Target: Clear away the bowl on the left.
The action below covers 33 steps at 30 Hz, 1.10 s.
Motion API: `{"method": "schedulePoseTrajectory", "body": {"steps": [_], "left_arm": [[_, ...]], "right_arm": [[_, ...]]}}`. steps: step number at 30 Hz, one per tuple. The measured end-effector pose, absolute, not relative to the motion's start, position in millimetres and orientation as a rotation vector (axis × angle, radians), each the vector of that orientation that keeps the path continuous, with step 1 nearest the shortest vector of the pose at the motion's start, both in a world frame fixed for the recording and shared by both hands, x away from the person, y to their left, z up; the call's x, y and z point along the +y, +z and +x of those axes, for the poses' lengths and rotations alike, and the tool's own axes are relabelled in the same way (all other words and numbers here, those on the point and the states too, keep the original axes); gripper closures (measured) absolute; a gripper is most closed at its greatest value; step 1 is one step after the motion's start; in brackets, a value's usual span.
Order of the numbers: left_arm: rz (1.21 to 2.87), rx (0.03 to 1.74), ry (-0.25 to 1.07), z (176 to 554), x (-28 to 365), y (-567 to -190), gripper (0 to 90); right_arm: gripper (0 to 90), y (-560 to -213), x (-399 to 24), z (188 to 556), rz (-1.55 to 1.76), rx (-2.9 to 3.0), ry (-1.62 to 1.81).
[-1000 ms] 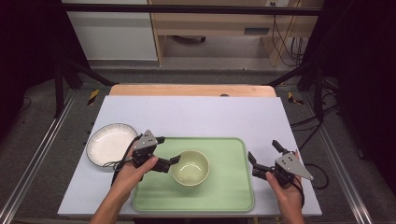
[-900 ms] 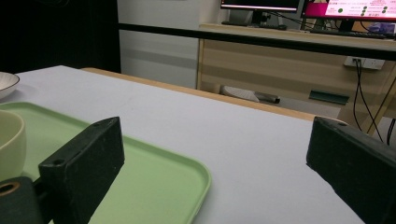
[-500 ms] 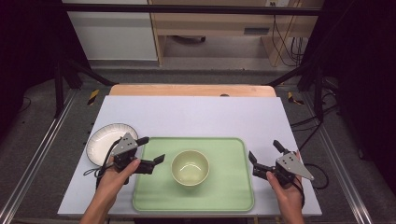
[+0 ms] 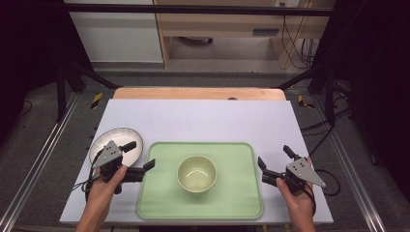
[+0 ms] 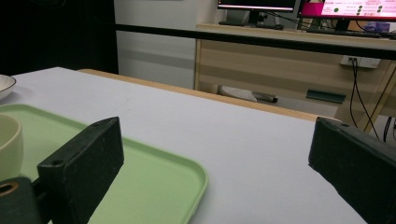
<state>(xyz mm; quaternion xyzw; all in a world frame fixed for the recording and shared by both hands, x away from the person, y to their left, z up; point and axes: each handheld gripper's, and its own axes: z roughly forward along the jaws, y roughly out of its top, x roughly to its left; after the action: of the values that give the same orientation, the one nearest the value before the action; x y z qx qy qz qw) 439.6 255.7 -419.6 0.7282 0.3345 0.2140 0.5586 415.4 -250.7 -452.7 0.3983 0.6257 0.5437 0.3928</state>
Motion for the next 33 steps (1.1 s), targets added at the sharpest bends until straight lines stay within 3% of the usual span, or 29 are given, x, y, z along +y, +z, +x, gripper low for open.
{"method": "schedulePoseTrajectory", "body": {"steps": [14,33], "left_arm": [[1.639,0.827,0.607,429.7,286.6,-414.9,2.0],[1.597,0.853,0.637,434.2,317.1,-424.8,2.1]], "right_arm": [[3.8,-451.8,-249.8,414.9,1.004,1.583,1.381],[3.9,-452.1,-249.2,415.2,1.003,1.588,1.381]]}}
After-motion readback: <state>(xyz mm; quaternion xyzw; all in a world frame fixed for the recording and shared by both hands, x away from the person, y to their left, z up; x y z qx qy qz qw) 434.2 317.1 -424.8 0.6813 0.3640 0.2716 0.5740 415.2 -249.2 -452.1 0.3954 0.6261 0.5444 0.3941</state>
